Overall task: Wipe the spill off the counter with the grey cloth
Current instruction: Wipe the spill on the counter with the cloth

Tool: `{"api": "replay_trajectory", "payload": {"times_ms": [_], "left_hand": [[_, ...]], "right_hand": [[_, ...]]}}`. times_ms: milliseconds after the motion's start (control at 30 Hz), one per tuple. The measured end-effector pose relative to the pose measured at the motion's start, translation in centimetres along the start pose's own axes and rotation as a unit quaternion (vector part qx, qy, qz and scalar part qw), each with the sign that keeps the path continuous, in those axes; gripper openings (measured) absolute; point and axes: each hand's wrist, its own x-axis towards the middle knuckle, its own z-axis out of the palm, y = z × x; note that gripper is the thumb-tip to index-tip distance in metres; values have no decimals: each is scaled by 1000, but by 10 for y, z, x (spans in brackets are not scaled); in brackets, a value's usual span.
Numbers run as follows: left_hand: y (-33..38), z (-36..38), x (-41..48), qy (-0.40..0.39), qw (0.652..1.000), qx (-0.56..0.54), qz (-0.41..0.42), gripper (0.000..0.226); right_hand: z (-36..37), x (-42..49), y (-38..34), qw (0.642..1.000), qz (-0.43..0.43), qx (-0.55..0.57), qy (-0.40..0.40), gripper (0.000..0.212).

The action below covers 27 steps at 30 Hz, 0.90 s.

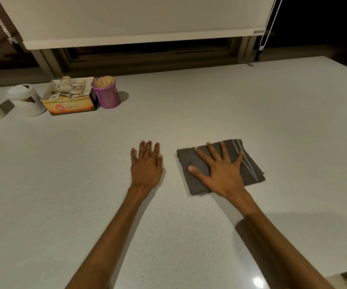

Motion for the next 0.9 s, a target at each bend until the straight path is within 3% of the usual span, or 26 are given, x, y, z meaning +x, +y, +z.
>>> {"api": "replay_trajectory", "payload": {"times_ms": [133, 267, 400, 600, 767, 900], "left_hand": [[-35, -10, -10, 15, 999, 4, -44, 51], [-48, -15, -13, 10, 999, -9, -52, 51], [-45, -14, -12, 13, 998, -24, -62, 54], [-48, -19, -10, 15, 998, -5, -62, 53], [-67, -20, -26, 26, 998, 1, -62, 53], [-73, -22, -35, 34, 997, -5, -71, 53]], "right_hand": [[3, -33, 24, 998, -58, -5, 8, 72], [-6, 8, 30, 1000, -11, -2, 5, 77], [-5, 67, -10, 999, 41, 25, -21, 84], [11, 46, -77, 1000, -22, 6, -21, 85], [20, -20, -53, 999, -47, -5, 24, 82], [6, 8, -25, 1000, -12, -1, 5, 87]]}}
